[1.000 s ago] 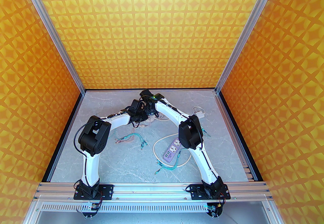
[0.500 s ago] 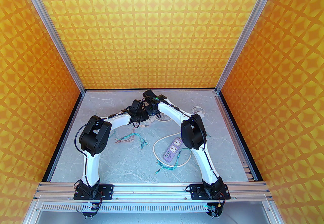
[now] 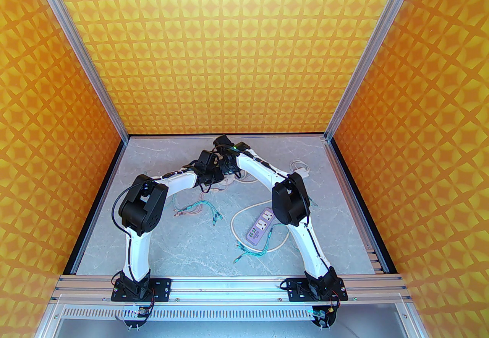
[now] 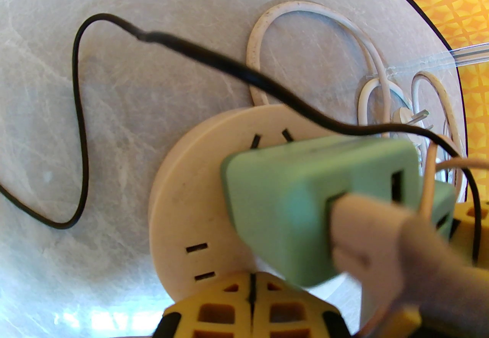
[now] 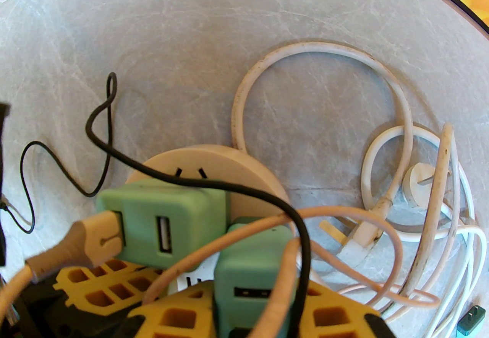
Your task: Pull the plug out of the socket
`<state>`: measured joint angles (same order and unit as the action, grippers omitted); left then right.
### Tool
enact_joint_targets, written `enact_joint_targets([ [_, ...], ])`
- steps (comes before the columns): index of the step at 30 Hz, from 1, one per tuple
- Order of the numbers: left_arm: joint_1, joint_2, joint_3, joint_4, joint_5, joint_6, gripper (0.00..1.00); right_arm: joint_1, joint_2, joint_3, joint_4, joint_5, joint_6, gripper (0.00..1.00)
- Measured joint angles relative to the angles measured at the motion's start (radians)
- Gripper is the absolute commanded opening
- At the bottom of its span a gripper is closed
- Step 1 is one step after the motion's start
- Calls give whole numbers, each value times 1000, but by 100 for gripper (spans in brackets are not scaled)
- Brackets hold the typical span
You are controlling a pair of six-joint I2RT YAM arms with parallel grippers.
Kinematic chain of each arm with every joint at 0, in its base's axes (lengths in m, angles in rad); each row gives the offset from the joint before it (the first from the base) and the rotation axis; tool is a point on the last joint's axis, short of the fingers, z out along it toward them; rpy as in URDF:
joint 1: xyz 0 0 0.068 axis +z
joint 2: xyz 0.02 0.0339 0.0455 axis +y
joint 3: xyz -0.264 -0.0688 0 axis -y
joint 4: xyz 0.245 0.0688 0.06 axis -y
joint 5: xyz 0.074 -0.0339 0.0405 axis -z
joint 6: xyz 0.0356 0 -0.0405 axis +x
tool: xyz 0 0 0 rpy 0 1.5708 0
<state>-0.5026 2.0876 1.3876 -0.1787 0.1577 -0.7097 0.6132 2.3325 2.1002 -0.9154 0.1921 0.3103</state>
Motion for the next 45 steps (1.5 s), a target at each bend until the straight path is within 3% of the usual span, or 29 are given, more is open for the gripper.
enact_joint_targets([
  [7,-1,1,3,-2,1,0,0,2,-1,4,-1,-14,4,25],
  [15,1,-1,3,-20,-6,1,0,35,39,96,-74,54,3,25],
  [22,-3,0,3,-16,-13,11,0,9,-9,-6,2,9,4,25],
  [32,-3,1,11,-20,-9,11,0,0,-5,-3,1,-13,7,28],
  [41,-2,7,18,-15,-11,4,0,-14,169,331,-233,-45,-35,27],
  [45,-2,8,22,-19,-9,4,0,-16,89,164,-125,-45,-27,27],
])
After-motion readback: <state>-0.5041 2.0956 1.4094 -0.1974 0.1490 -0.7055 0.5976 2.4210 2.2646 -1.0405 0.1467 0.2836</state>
